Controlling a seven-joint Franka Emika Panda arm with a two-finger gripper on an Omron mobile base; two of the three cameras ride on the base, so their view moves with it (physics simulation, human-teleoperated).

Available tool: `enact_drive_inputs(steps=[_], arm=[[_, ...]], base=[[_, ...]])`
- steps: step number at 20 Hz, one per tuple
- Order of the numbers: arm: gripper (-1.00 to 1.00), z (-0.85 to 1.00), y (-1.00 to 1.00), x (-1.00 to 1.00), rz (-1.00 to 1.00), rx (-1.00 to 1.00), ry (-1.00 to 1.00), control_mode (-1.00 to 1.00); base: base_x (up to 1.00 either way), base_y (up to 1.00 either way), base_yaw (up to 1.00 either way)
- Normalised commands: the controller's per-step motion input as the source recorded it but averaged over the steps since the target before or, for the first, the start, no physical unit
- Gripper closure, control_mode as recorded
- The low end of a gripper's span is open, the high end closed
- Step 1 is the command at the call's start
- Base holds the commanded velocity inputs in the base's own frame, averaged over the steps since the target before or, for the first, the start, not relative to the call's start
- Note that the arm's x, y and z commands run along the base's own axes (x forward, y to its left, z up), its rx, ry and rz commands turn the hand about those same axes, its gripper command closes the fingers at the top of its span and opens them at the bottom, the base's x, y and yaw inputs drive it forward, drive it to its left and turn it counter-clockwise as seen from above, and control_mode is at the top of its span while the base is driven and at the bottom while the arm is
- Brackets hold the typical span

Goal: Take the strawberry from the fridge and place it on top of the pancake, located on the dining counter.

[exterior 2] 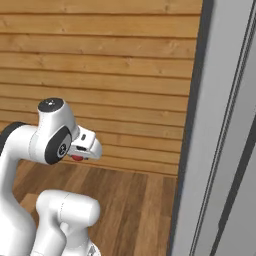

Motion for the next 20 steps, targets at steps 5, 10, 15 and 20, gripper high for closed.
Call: enact_drive_inputs(steps=[5, 10, 15, 20], arm=[[1.0, 0.0, 0.0, 0.0, 0.0, 0.0, 0.0, 1.0], [1.0, 0.0, 0.0, 0.0, 0.0, 0.0, 0.0, 1.0], [1.0, 0.0, 0.0, 0.0, 0.0, 0.0, 0.0, 1.0], [1.0, 0.0, 0.0, 0.0, 0.0, 0.0, 0.0, 1.0]], base=[[1.0, 0.66, 0.11], [1.0, 0.43, 0.33], [1.0, 0.0, 0.07], [1.0, 0.02, 0.04]])
